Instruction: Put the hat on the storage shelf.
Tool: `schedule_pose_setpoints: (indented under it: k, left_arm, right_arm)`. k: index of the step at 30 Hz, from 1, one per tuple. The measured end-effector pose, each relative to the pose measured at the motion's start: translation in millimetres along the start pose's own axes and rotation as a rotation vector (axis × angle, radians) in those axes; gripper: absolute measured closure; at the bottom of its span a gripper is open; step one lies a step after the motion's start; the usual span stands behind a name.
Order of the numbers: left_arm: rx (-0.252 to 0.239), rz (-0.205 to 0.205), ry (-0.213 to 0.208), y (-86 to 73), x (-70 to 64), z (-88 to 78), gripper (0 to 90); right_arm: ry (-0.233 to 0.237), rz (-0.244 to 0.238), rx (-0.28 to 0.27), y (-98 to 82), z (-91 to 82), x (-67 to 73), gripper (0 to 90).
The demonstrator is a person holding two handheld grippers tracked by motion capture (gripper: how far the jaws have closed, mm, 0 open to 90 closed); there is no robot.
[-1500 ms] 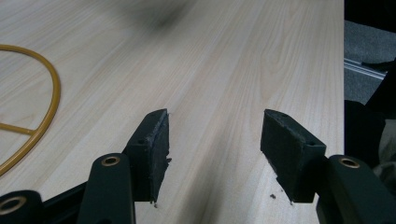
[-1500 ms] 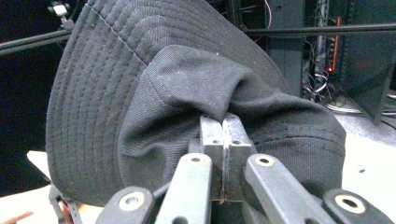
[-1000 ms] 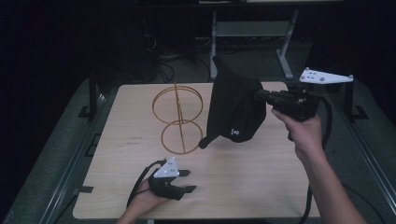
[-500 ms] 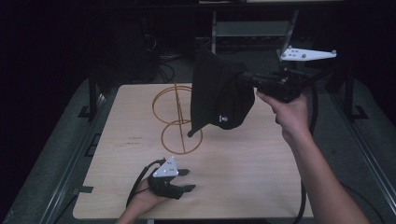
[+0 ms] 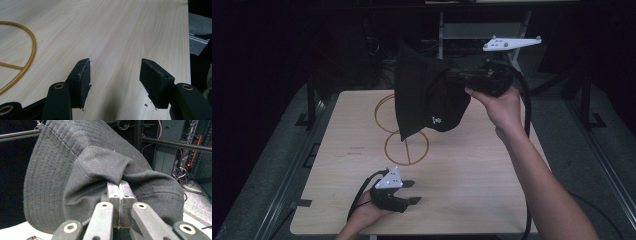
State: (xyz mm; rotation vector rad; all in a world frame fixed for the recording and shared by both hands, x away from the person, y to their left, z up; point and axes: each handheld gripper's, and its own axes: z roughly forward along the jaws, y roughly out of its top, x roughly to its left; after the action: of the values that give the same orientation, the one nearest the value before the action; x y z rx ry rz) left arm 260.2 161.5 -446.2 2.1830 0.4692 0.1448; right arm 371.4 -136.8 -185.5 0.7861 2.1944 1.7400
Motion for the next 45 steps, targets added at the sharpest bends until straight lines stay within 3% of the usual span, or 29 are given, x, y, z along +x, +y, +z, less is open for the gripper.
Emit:
schedule_pose_setpoints:
  k: [10,13,18,29,34,37,39,43,45]
  left_arm:
    - [-0.003,0.003,-0.007,0.8,-0.2,2.5,41.4]
    - [0.009,0.021,0.0,0.1,2.1,2.2,41.4]
    - [-0.012,0.016,-0.003,-0.1,3.8,0.2,41.4]
    - [0.016,0.045,-0.021,3.6,-0.5,6.1,41.4]
    - [0.024,0.052,-0.03,3.7,-1.8,6.7,41.4]
    - [0.036,0.055,-0.041,3.4,-3.7,10.1,41.4]
    - [0.046,0.063,-0.048,3.3,-5.8,12.3,41.4]
    - [0.046,0.071,-0.058,3.7,-7.2,13.8,41.4]
    - [0.046,0.065,-0.057,3.4,-6.6,13.8,41.4]
  right_arm:
    - [0.006,-0.008,0.043,15.7,34.0,5.7,89.7]
    - [0.004,-0.017,0.062,19.8,46.2,7.3,89.7]
    - [0.003,-0.018,0.089,21.2,65.7,7.3,89.7]
    - [-0.008,-0.019,0.146,27.0,106.6,8.5,89.6]
    - [-0.039,-0.066,0.208,25.5,134.3,20.4,89.4]
    - [-0.058,-0.133,0.267,20.9,153.3,26.7,88.8]
    - [-0.07,-0.164,0.308,17.1,165.0,31.9,86.7]
    - [-0.02,-0.149,0.334,13.0,174.5,38.2,71.9]
    - [-0.024,-0.165,0.355,9.4,174.9,38.3,66.4]
